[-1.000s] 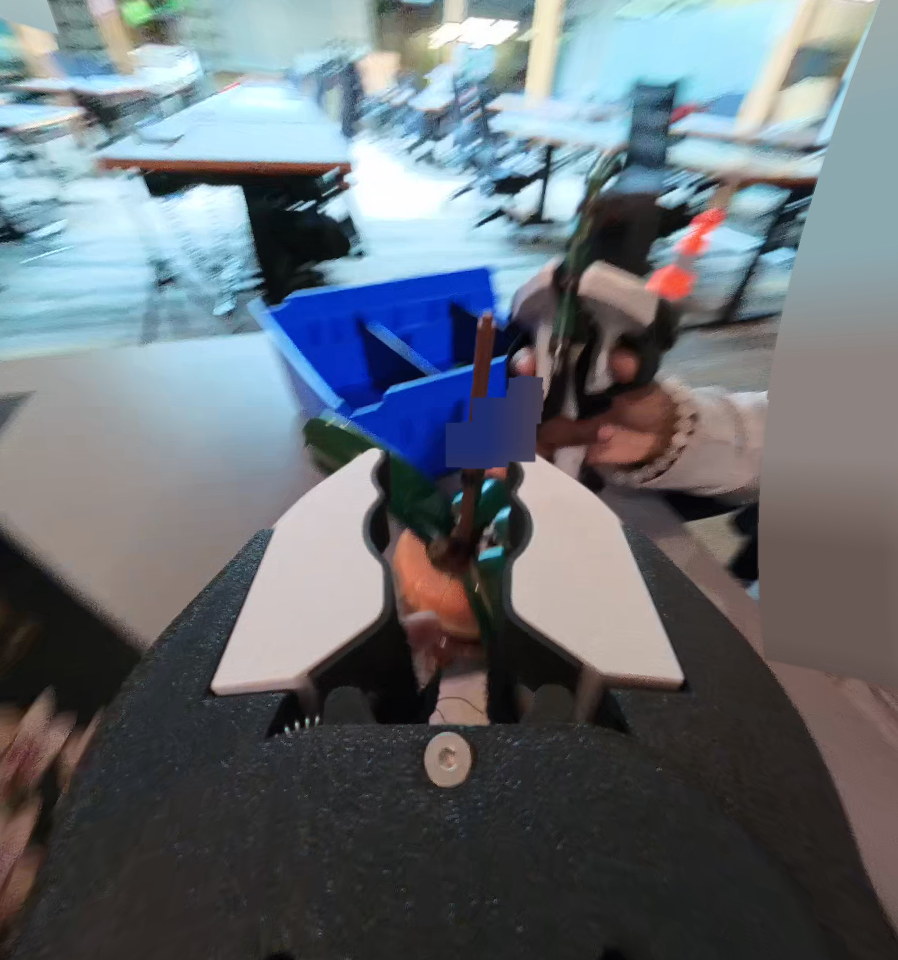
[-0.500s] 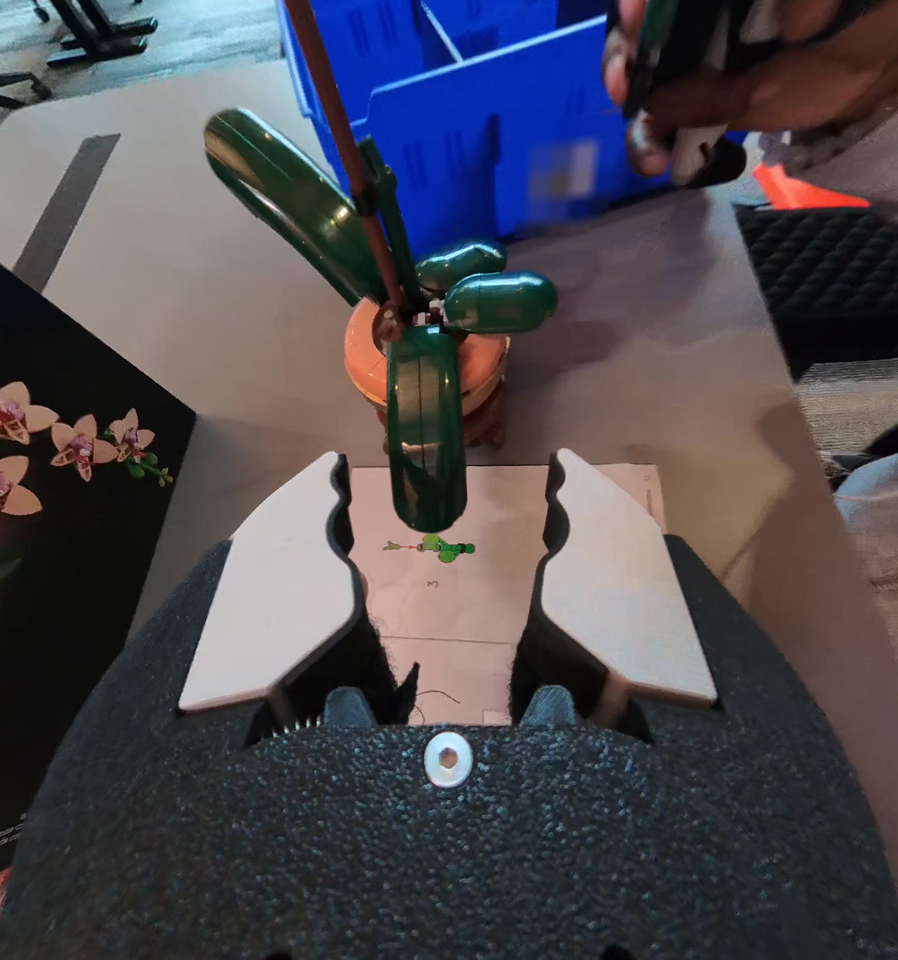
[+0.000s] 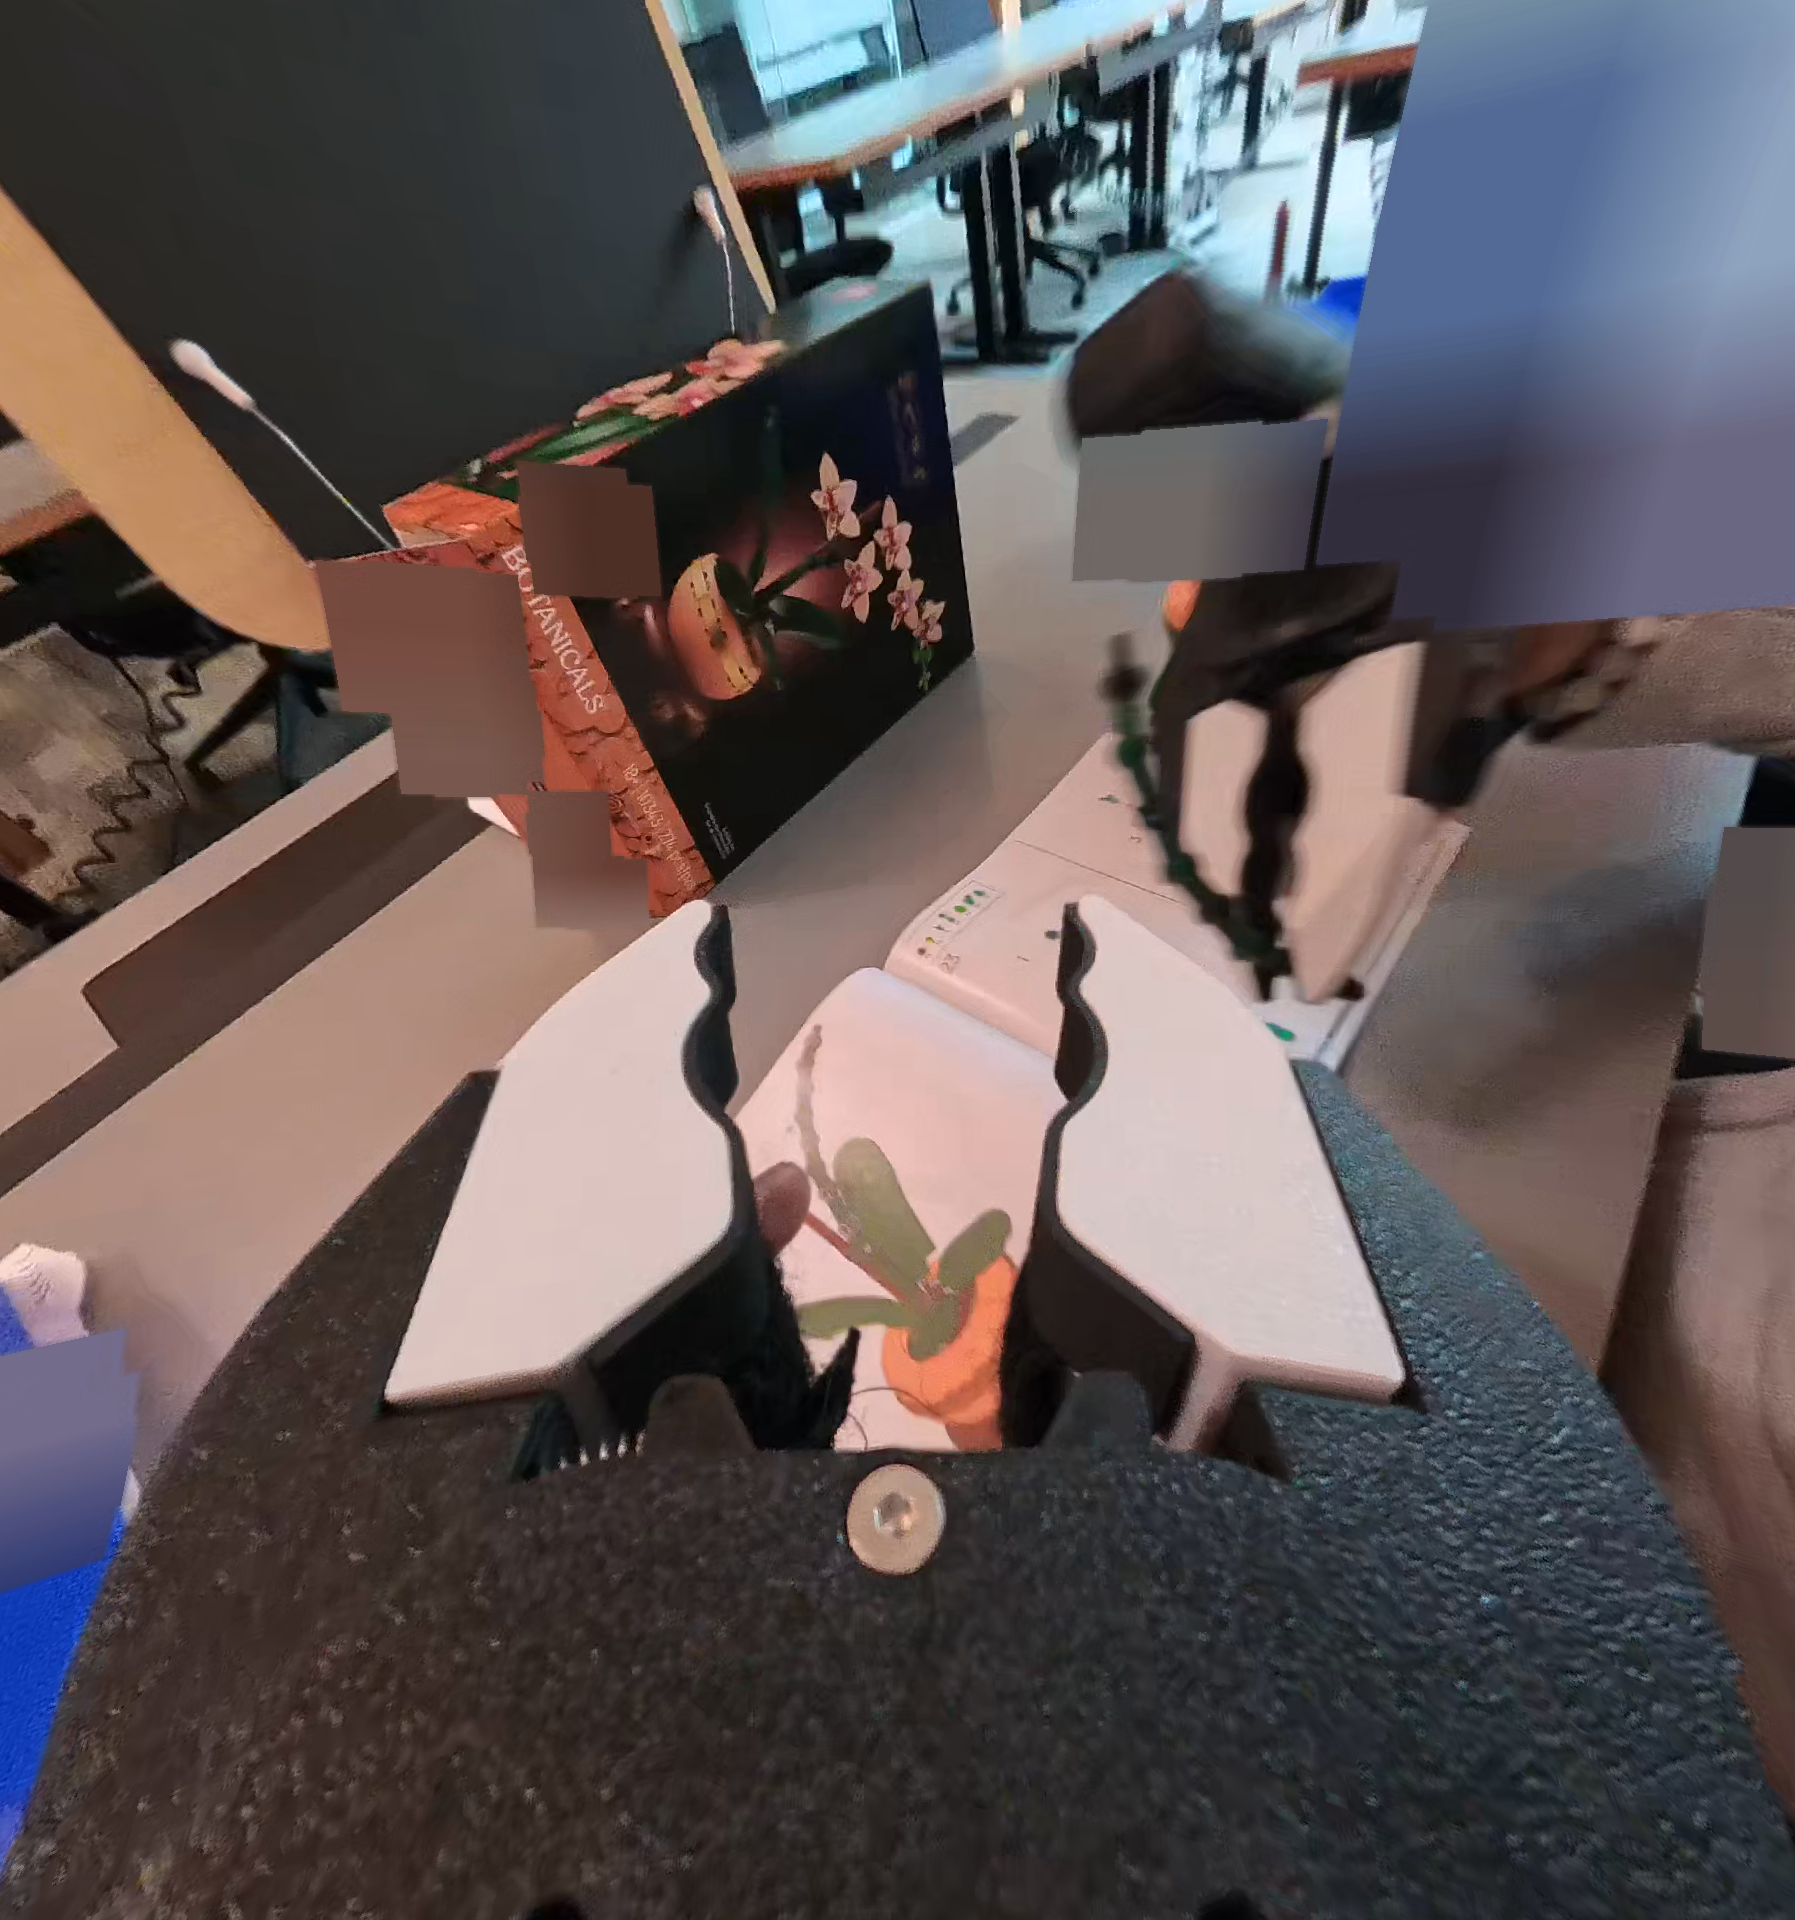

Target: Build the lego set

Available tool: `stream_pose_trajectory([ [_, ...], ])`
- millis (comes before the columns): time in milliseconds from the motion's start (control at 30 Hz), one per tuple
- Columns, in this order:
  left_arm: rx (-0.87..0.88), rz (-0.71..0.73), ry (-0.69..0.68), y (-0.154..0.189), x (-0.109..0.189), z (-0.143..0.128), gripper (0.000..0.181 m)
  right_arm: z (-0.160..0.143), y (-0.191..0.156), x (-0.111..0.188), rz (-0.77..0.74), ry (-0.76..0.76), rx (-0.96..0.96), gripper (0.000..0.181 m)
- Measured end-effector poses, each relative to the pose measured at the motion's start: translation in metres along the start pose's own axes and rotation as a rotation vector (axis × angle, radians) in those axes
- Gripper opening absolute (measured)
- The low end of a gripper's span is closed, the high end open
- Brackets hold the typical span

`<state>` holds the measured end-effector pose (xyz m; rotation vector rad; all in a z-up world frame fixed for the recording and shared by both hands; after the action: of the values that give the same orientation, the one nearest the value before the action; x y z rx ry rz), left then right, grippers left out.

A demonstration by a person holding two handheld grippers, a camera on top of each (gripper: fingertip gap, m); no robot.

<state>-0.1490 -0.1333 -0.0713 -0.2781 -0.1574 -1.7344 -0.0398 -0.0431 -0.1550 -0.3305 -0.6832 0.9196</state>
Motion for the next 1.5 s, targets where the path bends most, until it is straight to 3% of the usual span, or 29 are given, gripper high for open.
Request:
stream_pose_trajectory([
  [67,-0.008,-0.010,0.034,0.006,0.014,-0.010,0.059,0.000,0.014,-0.009,0.017,0.012,-0.121,0.007],
  [300,0.025,-0.074,0.081,0.008,0.027,-0.034,0.057,-0.004,0.044,-0.014,-0.185,0.043,-0.168,0.008],
  [433,0.042,-0.114,0.077,0.006,0.022,-0.040,0.057,-0.013,0.053,-0.014,-0.274,0.008,-0.195,0.025],
  [567,0.044,-0.113,0.037,0.004,0.012,-0.047,0.058,-0.002,0.049,-0.003,-0.467,0.048,-0.001,0.045],
  [633,0.061,-0.118,0.044,0.007,0.004,-0.045,0.058,0.011,0.026,0.003,-0.546,0.123,0.238,0.060],
  [667,0.078,-0.137,0.058,0.011,-0.002,-0.042,0.058,0.015,0.011,0.009,-0.606,0.176,0.373,0.077],
  [700,0.100,-0.168,0.073,0.018,-0.010,-0.038,0.060,0.016,-0.004,0.017,-0.677,0.222,0.474,0.093],
  [767,0.132,-0.243,0.073,0.037,-0.034,-0.032,0.070,0.004,-0.030,0.043,-0.837,0.261,0.537,0.093],
  [900,0.132,-0.311,-0.051,0.072,-0.105,-0.033,0.089,-0.055,-0.056,0.126,-1.234,0.290,0.345,0.078],
  [967,0.127,-0.352,-0.127,0.091,-0.139,-0.036,0.093,-0.079,-0.053,0.165,-1.359,0.258,0.263,0.094],
  [1033,0.065,-0.362,-0.235,0.105,-0.164,-0.041,0.101,-0.101,-0.039,0.182,-1.357,0.181,0.115,0.124],
  [1100,-0.070,-0.322,-0.273,0.106,-0.181,-0.037,0.109,-0.121,-0.025,0.181,-1.280,0.096,0.024,0.135],
  [1167,-0.165,-0.366,-0.244,0.107,-0.198,-0.021,0.107,-0.132,-0.013,0.181,-1.261,0.066,0.037,0.132],
  [1267,-0.229,-0.552,-0.304,0.114,-0.231,-0.008,0.105,-0.134,0.002,0.183,-1.228,0.074,0.068,0.120],
  [1433,-0.290,-0.768,-0.466,0.120,-0.278,-0.022,0.095,-0.133,0.019,0.188,-1.193,0.055,0.080,0.107],
  [1500,-0.307,-0.840,-0.473,0.123,-0.285,-0.026,0.089,-0.133,0.026,0.189,-1.178,0.037,0.081,0.103],
])
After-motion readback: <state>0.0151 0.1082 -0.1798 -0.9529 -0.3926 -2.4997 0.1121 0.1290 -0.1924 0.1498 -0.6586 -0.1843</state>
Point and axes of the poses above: each gripper's, where its closed fingertips meet, x back along the fingers, z out of its top, y = z × x across the jaws, the point moved 5 cm from there along x, back along the fingers, and after that the axes turned 9 degrees about x, right-handed, at the moved point
